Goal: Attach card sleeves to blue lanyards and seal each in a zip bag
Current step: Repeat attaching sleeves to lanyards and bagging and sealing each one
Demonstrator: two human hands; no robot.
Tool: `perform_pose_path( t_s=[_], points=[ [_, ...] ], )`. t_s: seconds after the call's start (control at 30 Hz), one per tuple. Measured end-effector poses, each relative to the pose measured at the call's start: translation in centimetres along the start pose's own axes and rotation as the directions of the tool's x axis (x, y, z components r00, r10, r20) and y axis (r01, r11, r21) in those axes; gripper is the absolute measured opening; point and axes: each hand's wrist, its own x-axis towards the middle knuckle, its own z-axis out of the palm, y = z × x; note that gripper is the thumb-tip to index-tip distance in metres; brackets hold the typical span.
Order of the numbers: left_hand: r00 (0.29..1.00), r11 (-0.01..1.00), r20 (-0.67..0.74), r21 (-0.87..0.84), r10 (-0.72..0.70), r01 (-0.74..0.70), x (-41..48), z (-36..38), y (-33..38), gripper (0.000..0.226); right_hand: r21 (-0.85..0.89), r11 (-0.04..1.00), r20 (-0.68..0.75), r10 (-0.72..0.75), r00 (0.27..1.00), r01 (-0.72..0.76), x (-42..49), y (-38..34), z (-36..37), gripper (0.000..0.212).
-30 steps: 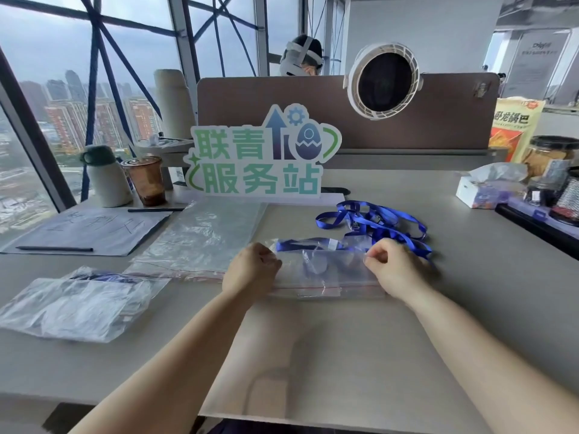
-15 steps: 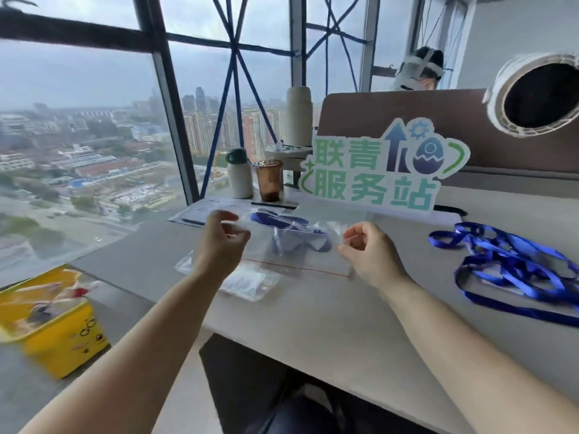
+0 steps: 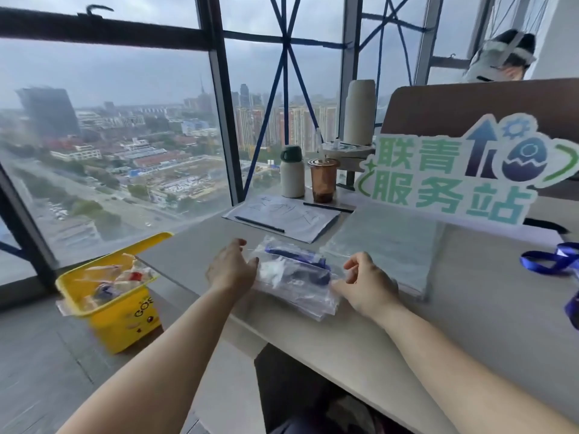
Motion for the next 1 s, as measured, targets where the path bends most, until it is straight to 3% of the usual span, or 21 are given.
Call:
perform_pose_path(
  t_s=[0.23, 0.6, 0.87, 1.0],
  points=[
    [0.981, 0.984, -0.079, -0.031, 0.175, -0.178, -2.9, -1.5, 4.6, 0.043, 0.063, 0.997, -0.035, -0.048, 0.998, 0.05, -0.1, 0.6, -2.9, 0.041],
    [0.821, 0.823, 0.125, -0.218, 0.557, -0.525, -12.5, 5.5, 16.8, 0.037, 0.084, 0.989, -0.268, 0.136, 0.954, -0.118, -6.2, 11.3, -14.1, 0.024],
    [0.652, 0.72, 0.306, -0.305, 0.694, -0.623, -18.7, 12.2, 23.2, 0.038, -0.097, 0.944, -0.423, 0.246, 0.872, -0.314, -12.5, 19.5, -20.6, 0.025],
    [0.602, 0.693, 0.347, -0.3, 0.719, -0.655, -19.9, 14.5, 25.0, 0.037, -0.288, 0.898, -0.459, 0.175, 0.871, -0.332, -13.3, 21.5, -21.2, 0.029]
  ],
)
